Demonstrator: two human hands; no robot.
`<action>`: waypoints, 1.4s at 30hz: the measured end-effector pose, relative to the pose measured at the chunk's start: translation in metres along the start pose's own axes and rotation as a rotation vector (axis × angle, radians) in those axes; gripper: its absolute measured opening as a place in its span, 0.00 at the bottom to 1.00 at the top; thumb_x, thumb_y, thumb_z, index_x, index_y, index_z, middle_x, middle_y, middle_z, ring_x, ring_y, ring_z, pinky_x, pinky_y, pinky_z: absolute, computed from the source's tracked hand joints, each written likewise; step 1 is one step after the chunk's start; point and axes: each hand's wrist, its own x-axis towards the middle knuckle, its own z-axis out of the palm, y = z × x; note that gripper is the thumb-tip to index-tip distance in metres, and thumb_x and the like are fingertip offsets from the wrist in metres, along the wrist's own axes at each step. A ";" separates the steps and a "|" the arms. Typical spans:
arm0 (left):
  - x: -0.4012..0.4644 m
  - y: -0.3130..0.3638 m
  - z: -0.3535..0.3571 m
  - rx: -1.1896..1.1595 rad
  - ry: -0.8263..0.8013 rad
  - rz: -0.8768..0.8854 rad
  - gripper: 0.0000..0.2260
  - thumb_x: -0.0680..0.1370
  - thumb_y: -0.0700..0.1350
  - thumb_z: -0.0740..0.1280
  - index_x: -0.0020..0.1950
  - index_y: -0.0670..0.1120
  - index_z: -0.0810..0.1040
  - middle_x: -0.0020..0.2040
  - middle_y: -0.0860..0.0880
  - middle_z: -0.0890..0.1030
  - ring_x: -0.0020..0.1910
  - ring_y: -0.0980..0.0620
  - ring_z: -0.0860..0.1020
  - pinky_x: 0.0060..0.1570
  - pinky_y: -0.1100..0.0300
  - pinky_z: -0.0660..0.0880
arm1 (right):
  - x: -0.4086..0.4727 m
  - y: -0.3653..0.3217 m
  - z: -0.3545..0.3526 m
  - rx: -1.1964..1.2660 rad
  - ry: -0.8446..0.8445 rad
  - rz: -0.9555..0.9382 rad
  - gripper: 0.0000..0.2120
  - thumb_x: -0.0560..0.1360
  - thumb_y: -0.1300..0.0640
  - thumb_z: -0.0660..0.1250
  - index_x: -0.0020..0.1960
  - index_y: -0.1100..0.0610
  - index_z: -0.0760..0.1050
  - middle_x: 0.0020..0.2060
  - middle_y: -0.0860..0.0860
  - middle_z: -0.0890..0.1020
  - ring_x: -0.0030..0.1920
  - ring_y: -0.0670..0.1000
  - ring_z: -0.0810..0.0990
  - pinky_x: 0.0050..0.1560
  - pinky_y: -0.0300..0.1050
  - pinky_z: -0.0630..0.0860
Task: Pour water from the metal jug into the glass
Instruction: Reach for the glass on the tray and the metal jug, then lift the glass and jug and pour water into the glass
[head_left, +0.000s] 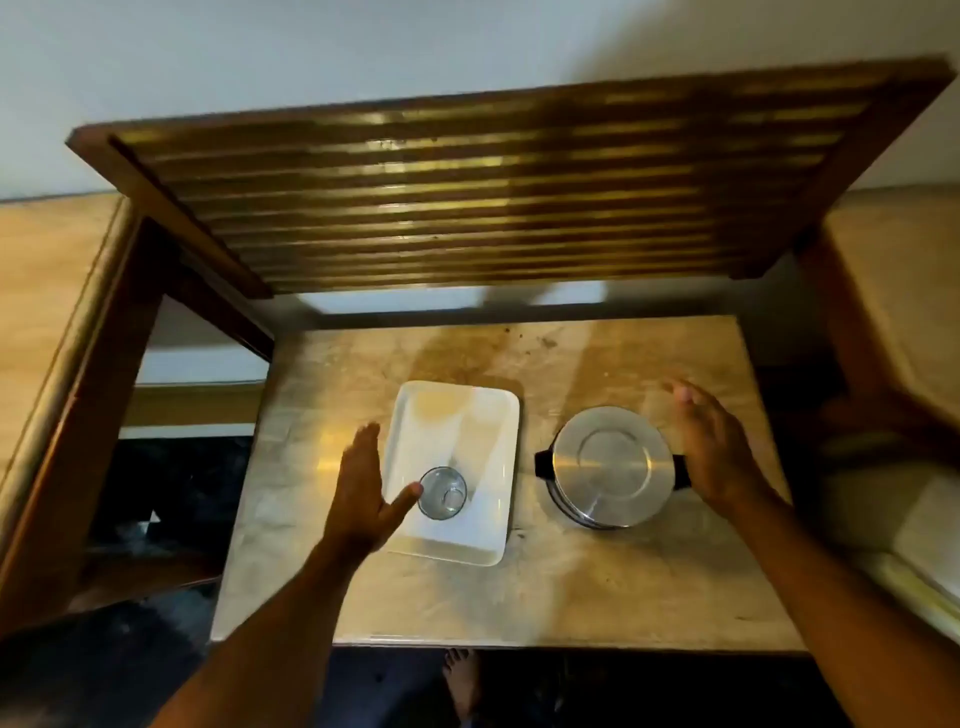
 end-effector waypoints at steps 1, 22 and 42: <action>-0.008 -0.011 0.014 -0.056 0.009 -0.021 0.48 0.71 0.75 0.60 0.79 0.41 0.59 0.78 0.44 0.64 0.78 0.47 0.61 0.76 0.52 0.57 | -0.006 0.009 0.008 0.016 0.027 0.011 0.27 0.77 0.39 0.54 0.65 0.56 0.74 0.64 0.56 0.77 0.62 0.52 0.74 0.61 0.50 0.69; -0.005 -0.010 0.128 -0.420 0.230 -0.544 0.35 0.55 0.65 0.79 0.58 0.52 0.80 0.53 0.54 0.84 0.55 0.50 0.81 0.56 0.60 0.74 | -0.036 0.054 0.056 0.698 0.019 0.048 0.20 0.74 0.64 0.62 0.25 0.52 0.76 0.21 0.43 0.73 0.25 0.40 0.70 0.27 0.32 0.69; 0.002 0.108 -0.041 -0.396 0.328 -0.368 0.28 0.61 0.46 0.84 0.58 0.46 0.79 0.49 0.51 0.84 0.48 0.52 0.82 0.43 0.68 0.74 | -0.013 -0.104 -0.016 0.851 -0.138 0.238 0.22 0.76 0.42 0.67 0.28 0.52 0.77 0.19 0.48 0.71 0.19 0.47 0.66 0.20 0.36 0.64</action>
